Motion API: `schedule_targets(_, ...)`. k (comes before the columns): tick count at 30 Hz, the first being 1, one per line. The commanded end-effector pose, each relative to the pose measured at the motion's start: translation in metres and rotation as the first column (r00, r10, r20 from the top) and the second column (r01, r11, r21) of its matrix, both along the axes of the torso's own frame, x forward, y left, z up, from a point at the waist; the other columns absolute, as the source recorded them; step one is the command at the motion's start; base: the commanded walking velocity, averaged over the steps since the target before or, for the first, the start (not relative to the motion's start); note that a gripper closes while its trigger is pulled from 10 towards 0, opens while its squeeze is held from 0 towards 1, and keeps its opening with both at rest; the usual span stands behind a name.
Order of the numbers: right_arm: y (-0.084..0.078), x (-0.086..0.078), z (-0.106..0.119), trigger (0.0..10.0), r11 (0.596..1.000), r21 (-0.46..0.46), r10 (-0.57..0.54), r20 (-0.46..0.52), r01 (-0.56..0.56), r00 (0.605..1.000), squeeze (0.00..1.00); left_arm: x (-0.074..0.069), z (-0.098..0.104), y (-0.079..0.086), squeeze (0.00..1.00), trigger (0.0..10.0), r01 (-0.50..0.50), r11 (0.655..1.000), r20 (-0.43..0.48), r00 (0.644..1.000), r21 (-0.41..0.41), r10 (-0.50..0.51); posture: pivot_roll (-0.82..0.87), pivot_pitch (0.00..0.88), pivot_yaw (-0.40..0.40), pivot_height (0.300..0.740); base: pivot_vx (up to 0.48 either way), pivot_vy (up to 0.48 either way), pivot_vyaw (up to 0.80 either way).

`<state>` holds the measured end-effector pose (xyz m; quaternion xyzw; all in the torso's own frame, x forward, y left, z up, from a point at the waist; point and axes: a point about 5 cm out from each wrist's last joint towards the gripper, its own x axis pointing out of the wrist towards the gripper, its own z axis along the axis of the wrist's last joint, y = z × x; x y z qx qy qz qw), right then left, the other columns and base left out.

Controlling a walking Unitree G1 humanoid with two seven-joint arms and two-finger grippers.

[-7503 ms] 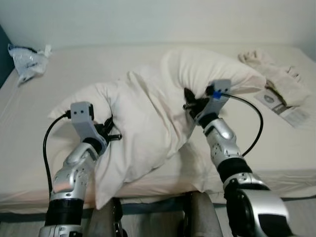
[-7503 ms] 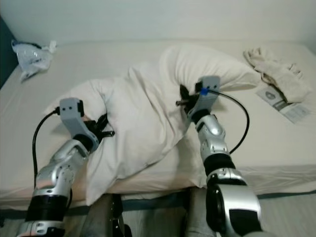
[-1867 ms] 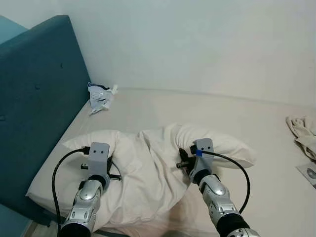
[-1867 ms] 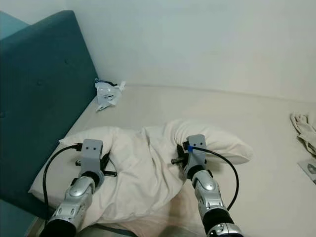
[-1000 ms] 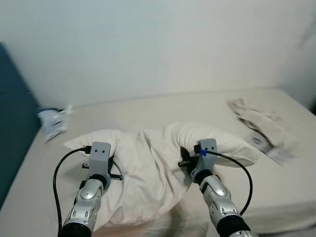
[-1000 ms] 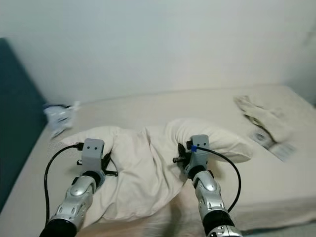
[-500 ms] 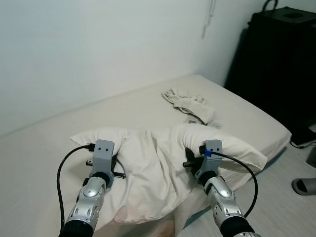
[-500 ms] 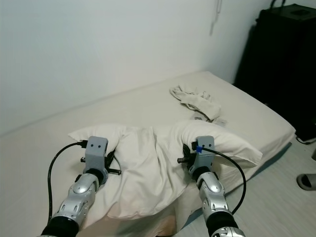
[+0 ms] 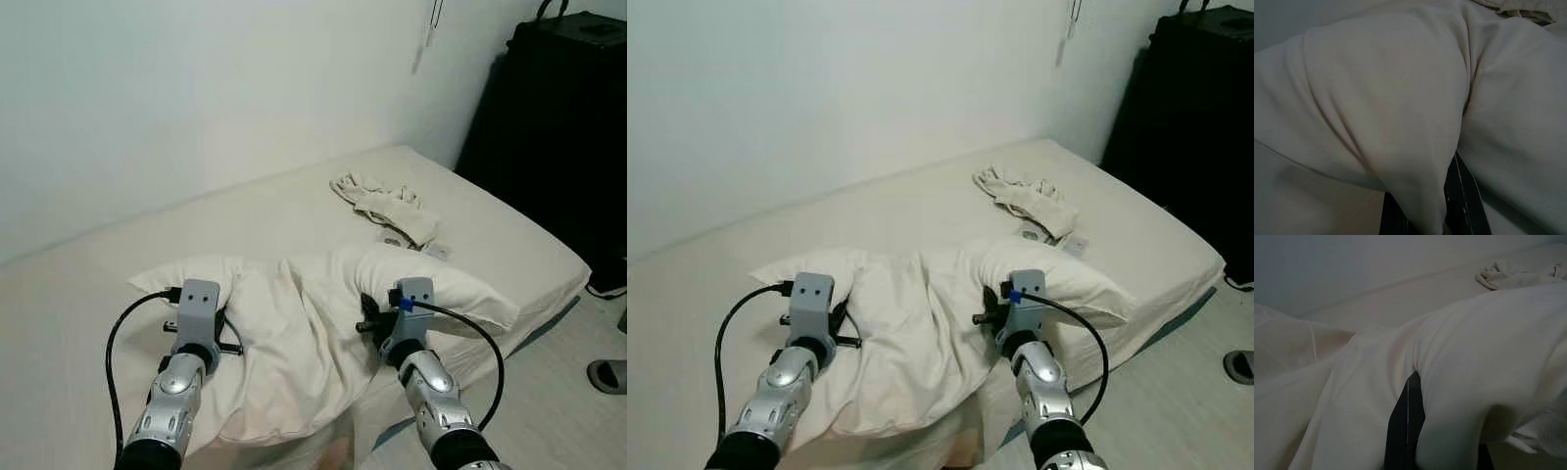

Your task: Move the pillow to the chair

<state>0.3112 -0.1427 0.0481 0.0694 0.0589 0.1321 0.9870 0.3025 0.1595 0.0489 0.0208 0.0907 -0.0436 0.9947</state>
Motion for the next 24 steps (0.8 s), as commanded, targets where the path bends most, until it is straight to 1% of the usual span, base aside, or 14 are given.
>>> schedule_targets(1,0.0096,0.0073,0.0154,10.0,0.999,0.006,0.048,0.073,-0.049,0.996,0.0,0.0035,0.0087,-0.0004,0.0,10.0,-0.01,1.0,0.042,0.999,-0.015,0.011,-0.05,0.038,0.022,0.74,0.0,0.0,0.0)
schedule_targets(6,0.0095,0.0073,0.0152,10.0,0.999,0.005,0.048,0.072,-0.048,0.996,0.0,0.0038,0.0105,0.0032,0.0,10.0,-0.032,0.999,0.051,0.998,-0.025,0.034,-0.05,0.037,0.022,0.74,0.0,0.0,0.0)
schedule_targets(8,0.0098,0.0072,0.0151,10.0,0.999,0.005,0.049,0.072,-0.05,0.996,0.0,0.0039,0.0115,0.0036,0.0,10.0,-0.028,1.0,0.058,0.998,-0.001,0.028,-0.05,0.035,0.023,0.74,0.0,-0.48,0.0)
schedule_targets(14,0.0103,0.0073,0.0152,10.0,0.999,0.005,0.052,0.072,-0.052,0.996,0.0,0.0035,0.0114,0.0028,0.0,10.0,-0.027,1.0,0.061,0.998,-0.002,0.027,-0.05,0.035,0.022,0.74,0.0,-0.48,0.0)
schedule_targets(17,0.0107,0.0073,0.0152,10.0,0.998,0.004,0.057,0.072,-0.058,0.996,0.0,0.003,0.0103,0.0027,0.0,10.0,-0.046,0.998,0.054,0.997,-0.04,0.048,-0.05,0.028,0.018,0.74,0.0,0.0,0.0)
schedule_targets(24,0.0107,0.0071,0.0148,10.0,0.998,0.003,0.065,0.07,-0.066,0.995,0.0,0.0036,0.0082,0.0041,0.0,10.0,-0.072,0.996,0.025,0.997,-0.044,0.073,-0.05,0.022,0.015,0.74,0.0,0.0,0.0)
